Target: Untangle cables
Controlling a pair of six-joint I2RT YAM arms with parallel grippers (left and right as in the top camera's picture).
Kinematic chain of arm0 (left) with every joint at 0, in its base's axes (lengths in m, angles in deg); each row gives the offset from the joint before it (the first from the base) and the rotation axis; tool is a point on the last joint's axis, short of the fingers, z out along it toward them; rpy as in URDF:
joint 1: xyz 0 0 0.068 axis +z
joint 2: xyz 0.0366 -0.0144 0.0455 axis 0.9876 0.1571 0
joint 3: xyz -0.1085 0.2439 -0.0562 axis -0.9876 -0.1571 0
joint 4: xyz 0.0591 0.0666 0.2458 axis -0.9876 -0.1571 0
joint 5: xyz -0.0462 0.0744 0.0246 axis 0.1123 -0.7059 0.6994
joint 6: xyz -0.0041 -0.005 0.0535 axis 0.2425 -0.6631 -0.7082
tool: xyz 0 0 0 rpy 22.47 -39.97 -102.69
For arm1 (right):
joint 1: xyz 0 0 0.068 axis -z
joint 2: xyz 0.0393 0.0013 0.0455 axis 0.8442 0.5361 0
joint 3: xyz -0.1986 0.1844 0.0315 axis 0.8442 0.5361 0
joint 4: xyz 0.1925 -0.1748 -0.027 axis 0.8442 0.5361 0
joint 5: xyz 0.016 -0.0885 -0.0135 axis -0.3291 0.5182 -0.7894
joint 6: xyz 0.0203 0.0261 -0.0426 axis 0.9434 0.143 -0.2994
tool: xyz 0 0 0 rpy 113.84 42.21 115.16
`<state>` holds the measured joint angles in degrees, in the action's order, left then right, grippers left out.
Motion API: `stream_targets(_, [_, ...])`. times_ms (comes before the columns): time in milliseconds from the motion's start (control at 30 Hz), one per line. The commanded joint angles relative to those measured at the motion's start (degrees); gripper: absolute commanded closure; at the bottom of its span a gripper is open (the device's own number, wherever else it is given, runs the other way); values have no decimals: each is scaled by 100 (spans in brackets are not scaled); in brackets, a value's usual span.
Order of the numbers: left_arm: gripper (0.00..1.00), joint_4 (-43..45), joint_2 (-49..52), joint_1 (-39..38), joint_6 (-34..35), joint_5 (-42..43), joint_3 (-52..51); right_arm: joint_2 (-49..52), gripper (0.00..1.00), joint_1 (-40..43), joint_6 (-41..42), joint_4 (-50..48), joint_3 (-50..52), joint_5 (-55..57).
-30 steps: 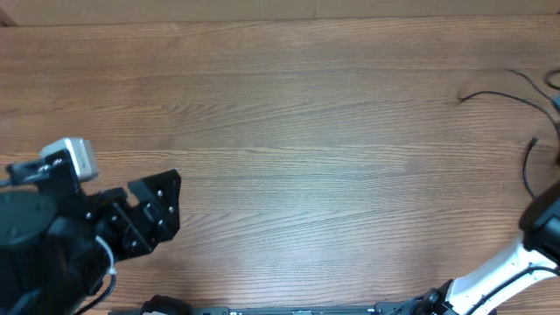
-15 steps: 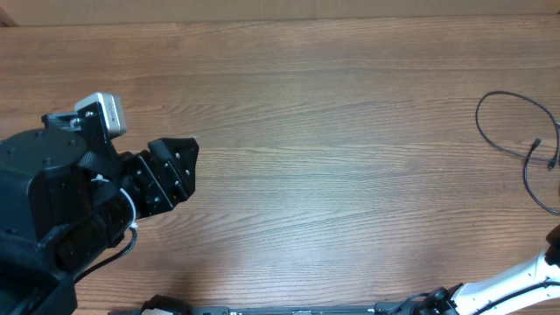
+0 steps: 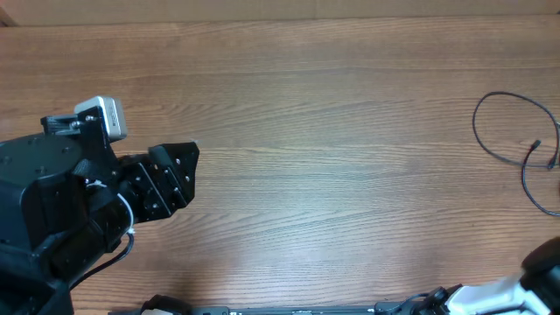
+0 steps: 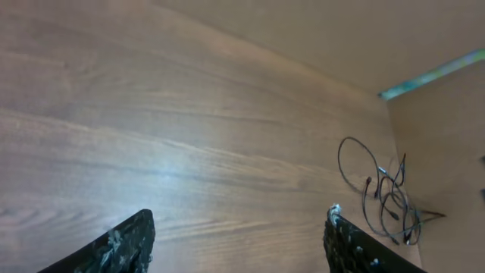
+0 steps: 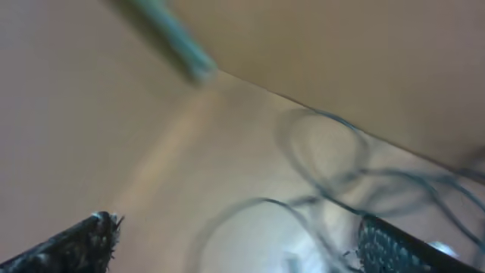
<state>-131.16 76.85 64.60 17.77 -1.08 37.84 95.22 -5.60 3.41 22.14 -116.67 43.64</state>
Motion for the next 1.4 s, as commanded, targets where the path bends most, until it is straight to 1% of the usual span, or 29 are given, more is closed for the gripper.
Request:
stream_targets(0, [28, 57, -173, 20, -363, 39, 17, -686, 0, -2, 179, -90, -116, -1180])
stream_targets(133, [28, 190, -319, 22, -605, 31, 17, -1283, 0, -20, 184, -282, -116, -2111])
stream_targets(267, [26, 903, -568, 22, -855, 4, 17, -1849, 0, -260, 422, -872, -116, -3003])
stream_targets(333, [25, 1244, -699, 22, -918, -234, 17, -2109, 0, -564, 417, -1123, -114, -3206])
stream_targets(400, [23, 1394, -820, 22, -918, -614, 17, -2332, 0, -935, 376, -1255, -116, -3220])
stream_targets(500, [23, 1231, -951, 22, -914, -1322, 17, -2669, 0, -1707, 17, -1292, -114, -3222])
stream_targets(667, [23, 629, -999, 22, -916, -2048, 17, -3088, 0, -2732, 2, -944, -114, -3226])
stream_targets(733, [23, 466, -999, 22, -916, -2243, 17, -3285, 0, -3154, -297, -621, -114, -3230])
stream_targets(833, [23, 402, -999, 22, -925, -2404, 17, -3635, 0, -3733, -1342, 269, -114, -3016])
stream_targets(933, [22, 387, -999, 22, -1029, -2516, 15, -4019, 0, -4269, -2243, 1467, -114, -1797])
stream_targets(1000, [22, 323, -999, 22, -1045, -2527, 17, -4232, 0, -4546, -2743, 2249, -105, -1261])
stream_targets(1133, [23, 48, -999, 22, -1043, -2511, 15, -4538, 0, -4951, -3143, 3665, -7, -1158])
stream_targets(1200, [23, -63, -999, 20, -1045, -2507, 15, -4662, 0, -5112, -3484, 4072, 81, -1152])
stream_targets(1267, [24, -149, -999, 20, -1045, -2507, 13, -4798, 0, -5217, -3814, 4321, 149, -1062])
stream_targets(1367, [24, -273, -999, 20, -1045, -2509, 9, -5049, 1, -5230, -3676, 4247, 229, -780])
